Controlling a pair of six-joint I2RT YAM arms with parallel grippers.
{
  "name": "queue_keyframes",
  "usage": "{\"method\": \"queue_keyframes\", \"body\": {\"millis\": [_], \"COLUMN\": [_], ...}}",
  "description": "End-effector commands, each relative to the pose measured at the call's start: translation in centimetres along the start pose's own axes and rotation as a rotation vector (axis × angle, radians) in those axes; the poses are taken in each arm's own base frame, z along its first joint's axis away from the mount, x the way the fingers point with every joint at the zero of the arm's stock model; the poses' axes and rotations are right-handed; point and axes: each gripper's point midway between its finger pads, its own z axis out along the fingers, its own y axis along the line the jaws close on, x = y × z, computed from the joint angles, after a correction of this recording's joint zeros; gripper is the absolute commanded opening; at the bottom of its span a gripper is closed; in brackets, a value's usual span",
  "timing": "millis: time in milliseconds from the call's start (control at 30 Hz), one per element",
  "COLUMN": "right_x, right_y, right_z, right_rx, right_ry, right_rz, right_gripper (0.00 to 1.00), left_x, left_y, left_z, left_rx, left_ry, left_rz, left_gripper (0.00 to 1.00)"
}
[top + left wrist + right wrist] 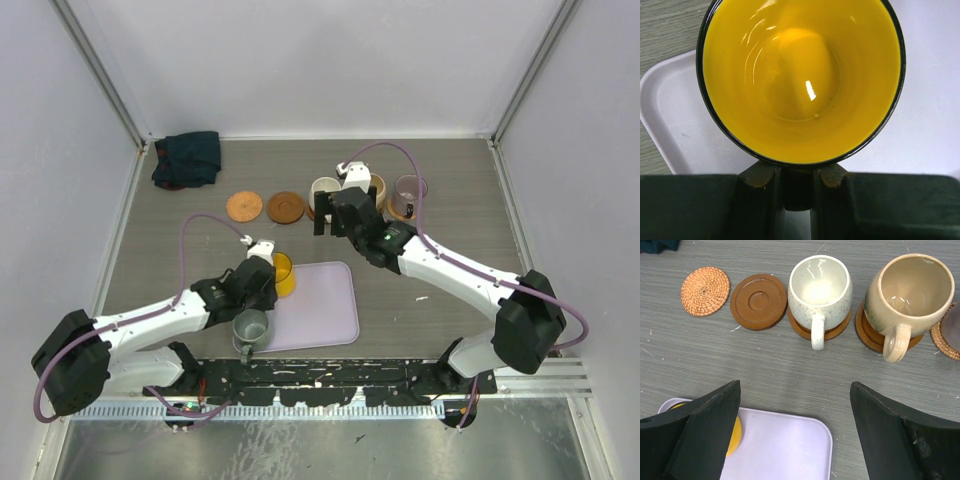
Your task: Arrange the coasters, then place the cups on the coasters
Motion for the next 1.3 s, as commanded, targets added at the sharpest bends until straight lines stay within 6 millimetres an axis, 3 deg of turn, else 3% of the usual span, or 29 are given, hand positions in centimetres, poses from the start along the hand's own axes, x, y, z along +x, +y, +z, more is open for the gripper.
{"method": "queue_keyframes", "body": {"millis": [0, 367, 633, 733, 867, 933, 1267], "right_x": [-0.8, 5.0, 6.6, 6.6, 6.5, 6.6, 8.6], "right_y": [-0.1, -2.2, -0.8, -0.4, 0.5, 0.9, 2.4], "right_z": [-0.1, -0.4, 0.8, 1.5, 2.8, 3.5, 6.8], "right_rx": [0.021, 0.065, -0.005, -0.015, -0.032, -0.039, -0.056], "right_ry": [-0.04, 0.053, 0.071, 0.056, 0.051, 0.052, 0.098], "right_rz": [0.001, 0.002, 0.027, 0.02, 0.0, -0.008, -0.041], "right_gripper": [0.94, 0.89, 0.55, 0.43, 0.17, 0.09, 0.02], "left_x": [-1.3, -5.8, -9.0, -10.4, -12.6, -13.7, -17.9], "left_y": [0.4, 0.7, 0.1, 0.0, 0.0, 0.1, 2.9], "left_z": [-0.3, -3.7, -4.3, -4.1, -3.5, -3.0, 0.9], "left_rx": [-0.026, -0.02, -0.039, -0.07, -0.098, -0.107, -0.186], "left_ry": [-0.052, -0.242, -0.317, -0.338, -0.369, -0.372, -0.358], "left_rz": [-0.019, -0.025, 0.004, 0.031, 0.047, 0.046, -0.003], "left_gripper": [0.05, 0.0, 0.0, 0.0, 0.0, 0.0, 0.0]}}
